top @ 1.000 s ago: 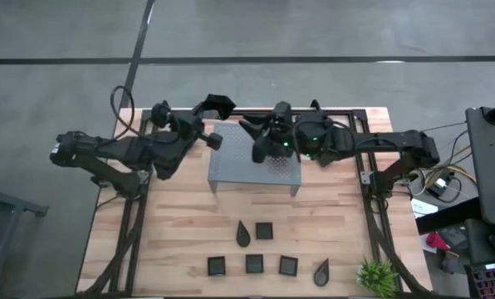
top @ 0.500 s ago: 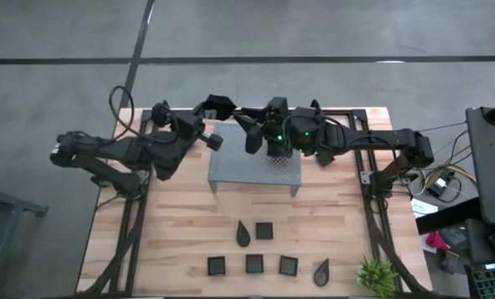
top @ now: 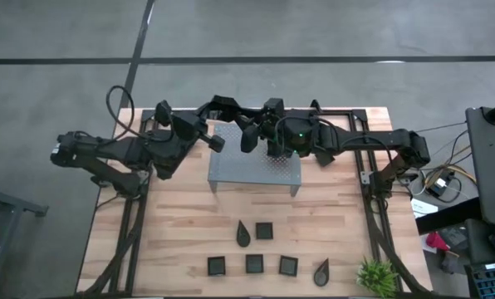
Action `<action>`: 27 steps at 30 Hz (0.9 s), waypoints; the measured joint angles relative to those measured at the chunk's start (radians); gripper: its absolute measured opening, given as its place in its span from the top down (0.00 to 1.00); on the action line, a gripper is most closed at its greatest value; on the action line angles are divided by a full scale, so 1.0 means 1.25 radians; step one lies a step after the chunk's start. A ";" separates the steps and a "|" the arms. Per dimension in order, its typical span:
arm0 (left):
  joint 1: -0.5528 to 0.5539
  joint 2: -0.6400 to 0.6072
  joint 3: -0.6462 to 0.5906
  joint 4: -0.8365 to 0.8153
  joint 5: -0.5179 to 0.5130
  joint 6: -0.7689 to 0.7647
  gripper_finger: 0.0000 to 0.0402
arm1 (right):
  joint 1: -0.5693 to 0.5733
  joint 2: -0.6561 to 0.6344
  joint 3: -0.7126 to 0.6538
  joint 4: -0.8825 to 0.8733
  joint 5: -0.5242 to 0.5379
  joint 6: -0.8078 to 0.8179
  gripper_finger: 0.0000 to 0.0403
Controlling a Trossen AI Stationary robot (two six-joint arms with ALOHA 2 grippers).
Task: Pick & Place Mini shaped plates
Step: Stack the black distorted square plate on top of the other black distorted square plates on the shelf
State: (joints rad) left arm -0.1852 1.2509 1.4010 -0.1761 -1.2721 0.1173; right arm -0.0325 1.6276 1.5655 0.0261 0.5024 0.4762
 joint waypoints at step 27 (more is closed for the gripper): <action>-0.008 -0.014 0.000 0.085 0.216 0.024 0.76 | -0.052 -0.026 0.026 -0.029 -0.028 0.017 0.98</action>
State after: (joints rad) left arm -0.1953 1.2328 1.4006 -0.0699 -1.0027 0.1471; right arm -0.0975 1.5945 1.5981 -0.0098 0.4672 0.4978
